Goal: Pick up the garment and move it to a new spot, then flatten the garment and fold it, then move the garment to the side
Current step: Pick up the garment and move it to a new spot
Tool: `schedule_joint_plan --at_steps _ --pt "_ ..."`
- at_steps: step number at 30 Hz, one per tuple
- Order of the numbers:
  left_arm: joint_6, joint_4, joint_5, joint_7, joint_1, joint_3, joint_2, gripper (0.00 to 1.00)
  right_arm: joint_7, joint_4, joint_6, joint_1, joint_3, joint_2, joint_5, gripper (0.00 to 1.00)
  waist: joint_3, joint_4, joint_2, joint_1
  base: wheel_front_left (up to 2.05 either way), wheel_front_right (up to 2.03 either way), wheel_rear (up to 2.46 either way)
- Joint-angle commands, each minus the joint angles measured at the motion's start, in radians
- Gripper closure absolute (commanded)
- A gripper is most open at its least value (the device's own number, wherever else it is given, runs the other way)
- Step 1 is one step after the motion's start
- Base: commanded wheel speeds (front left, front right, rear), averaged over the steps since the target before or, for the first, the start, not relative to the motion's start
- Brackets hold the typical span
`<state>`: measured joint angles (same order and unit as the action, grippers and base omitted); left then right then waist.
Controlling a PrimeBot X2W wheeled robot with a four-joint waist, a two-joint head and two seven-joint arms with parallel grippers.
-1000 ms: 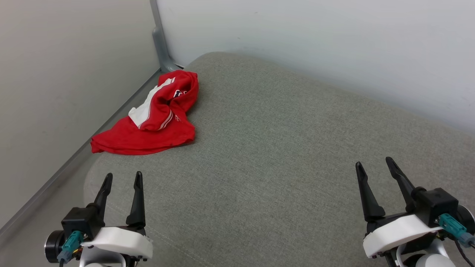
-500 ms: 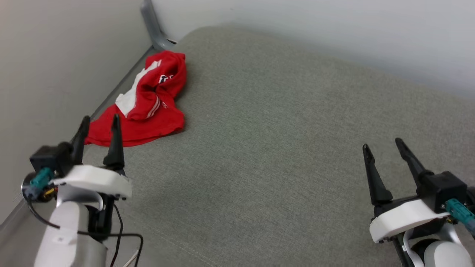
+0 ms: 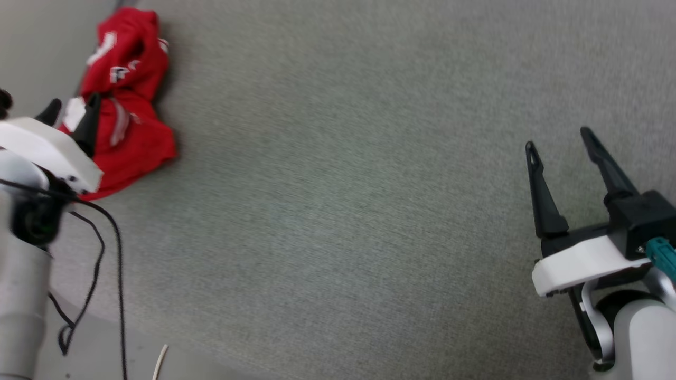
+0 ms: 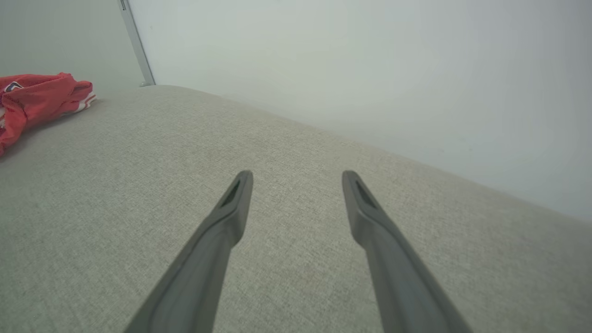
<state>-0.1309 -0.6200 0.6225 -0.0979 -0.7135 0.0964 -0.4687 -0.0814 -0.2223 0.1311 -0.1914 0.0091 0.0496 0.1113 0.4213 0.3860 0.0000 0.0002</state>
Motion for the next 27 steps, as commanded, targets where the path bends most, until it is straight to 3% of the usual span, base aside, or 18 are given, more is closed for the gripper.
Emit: schedule_joint_plan --at_steps 1,6,11,17,18,19,20,23,27 --pt "0.001 -0.018 0.037 -0.038 -0.033 0.017 -0.029 0.0 -0.004 -0.012 -0.001 -0.026 0.006 0.004 0.008 0.0 0.103 -0.059 0.0 -0.0002 0.0 0.0 0.0" --pt "0.001 -0.083 0.187 -0.172 -0.115 0.045 -0.112 0.0 -0.02 -0.035 -0.001 -0.068 0.018 0.012 0.026 0.0 0.191 -0.086 0.0 -0.0002 0.0 0.0 0.0" --pt "0.001 -0.144 0.292 -0.26 -0.15 0.051 -0.159 0.0 -0.032 -0.052 -0.001 -0.1 0.026 0.015 0.037 0.0 0.257 -0.106 0.0 -0.0002 0.0 0.0 0.0" --pt "0.001 -0.25 0.382 -0.403 -0.15 0.077 -0.155 0.0 -0.043 -0.054 -0.001 -0.112 0.026 0.017 0.039 0.0 0.289 -0.117 0.0 -0.0002 0.0 0.0 0.0" --pt "0.001 -0.265 0.391 -0.416 -0.148 0.081 -0.151 0.26 -0.043 -0.052 -0.001 -0.112 0.026 0.017 0.039 0.0 0.289 -0.119 0.0 -0.0002 0.0 0.0 0.0" --pt "0.001 -0.273 0.394 -0.417 -0.15 0.088 -0.15 0.91 -0.045 -0.052 -0.001 -0.113 0.026 0.017 0.039 0.0 0.289 -0.12 0.0 -0.0002 0.0 0.0 0.0" --pt "0.001 -0.275 0.402 -0.411 -0.151 0.092 -0.145 1.0 -0.046 -0.051 -0.001 -0.115 0.025 0.016 0.039 0.0 0.286 -0.121 0.0 -0.0002 0.0 0.0 0.0" --pt "-0.001 -0.261 0.396 -0.35 -0.153 0.108 -0.146 1.0 -0.045 -0.051 -0.001 -0.116 0.021 0.013 0.037 0.0 0.27 -0.12 0.0 -0.0002 0.0 0.0 0.0" --pt "-0.001 -0.256 0.371 -0.185 -0.161 0.121 -0.176 1.0 -0.027 -0.04 -0.001 -0.11 0.023 0.009 0.028 0.0 0.227 -0.121 0.0 -0.0002 0.0 0.0 0.0"
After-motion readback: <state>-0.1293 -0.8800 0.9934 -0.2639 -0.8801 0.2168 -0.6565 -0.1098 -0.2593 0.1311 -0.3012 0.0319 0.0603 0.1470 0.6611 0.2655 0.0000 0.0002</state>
